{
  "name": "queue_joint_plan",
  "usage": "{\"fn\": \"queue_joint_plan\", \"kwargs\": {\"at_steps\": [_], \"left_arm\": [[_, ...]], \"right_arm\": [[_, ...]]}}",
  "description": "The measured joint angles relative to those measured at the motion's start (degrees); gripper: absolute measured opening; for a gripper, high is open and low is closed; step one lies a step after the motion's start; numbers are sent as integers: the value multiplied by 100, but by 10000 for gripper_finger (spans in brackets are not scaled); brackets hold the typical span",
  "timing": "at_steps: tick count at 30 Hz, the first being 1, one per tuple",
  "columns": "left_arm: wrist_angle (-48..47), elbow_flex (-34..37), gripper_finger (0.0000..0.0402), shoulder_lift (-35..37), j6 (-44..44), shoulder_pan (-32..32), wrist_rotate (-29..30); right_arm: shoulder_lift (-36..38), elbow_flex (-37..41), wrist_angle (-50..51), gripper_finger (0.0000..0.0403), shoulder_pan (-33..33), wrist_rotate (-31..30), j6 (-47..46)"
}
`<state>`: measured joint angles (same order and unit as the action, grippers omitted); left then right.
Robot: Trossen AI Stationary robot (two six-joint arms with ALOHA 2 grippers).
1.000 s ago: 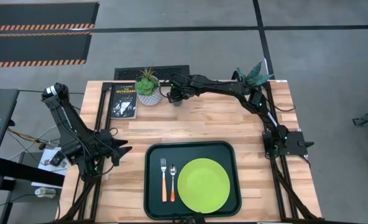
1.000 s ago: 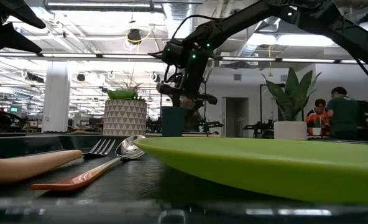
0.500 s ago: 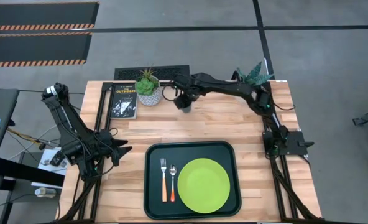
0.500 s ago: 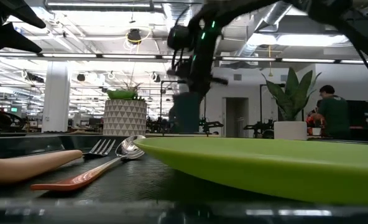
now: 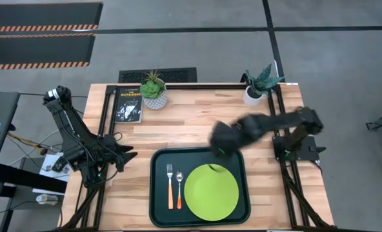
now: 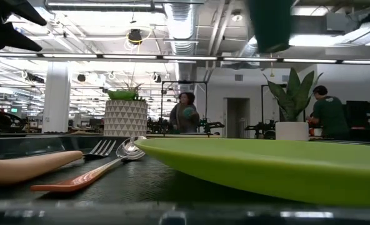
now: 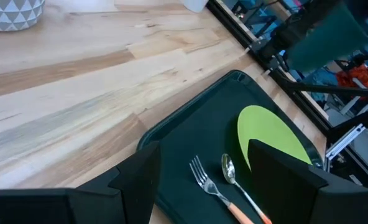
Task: Pick and place plate/cup/fork/spoon on tray
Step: Put the dark green cup to the top right of the green plate on the black serving tray
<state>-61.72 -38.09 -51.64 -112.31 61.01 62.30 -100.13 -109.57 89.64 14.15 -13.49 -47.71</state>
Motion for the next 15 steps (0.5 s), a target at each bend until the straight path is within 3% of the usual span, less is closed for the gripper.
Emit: {"fn": "queue_joint_plan", "kwargs": {"at_steps": [7,10,15], "left_arm": [[52,0,229,-1,-259,0,94],[200,0,229,0,-282,1,79],[414,0,229,-1,-282,1,94]], "right_arm": [[990,1844,16,9,1396,56,-1975],[1309,2714,-235,8,1542,35,-2405],[1618,3653,-1202,10,1229,-190,-2505]]}}
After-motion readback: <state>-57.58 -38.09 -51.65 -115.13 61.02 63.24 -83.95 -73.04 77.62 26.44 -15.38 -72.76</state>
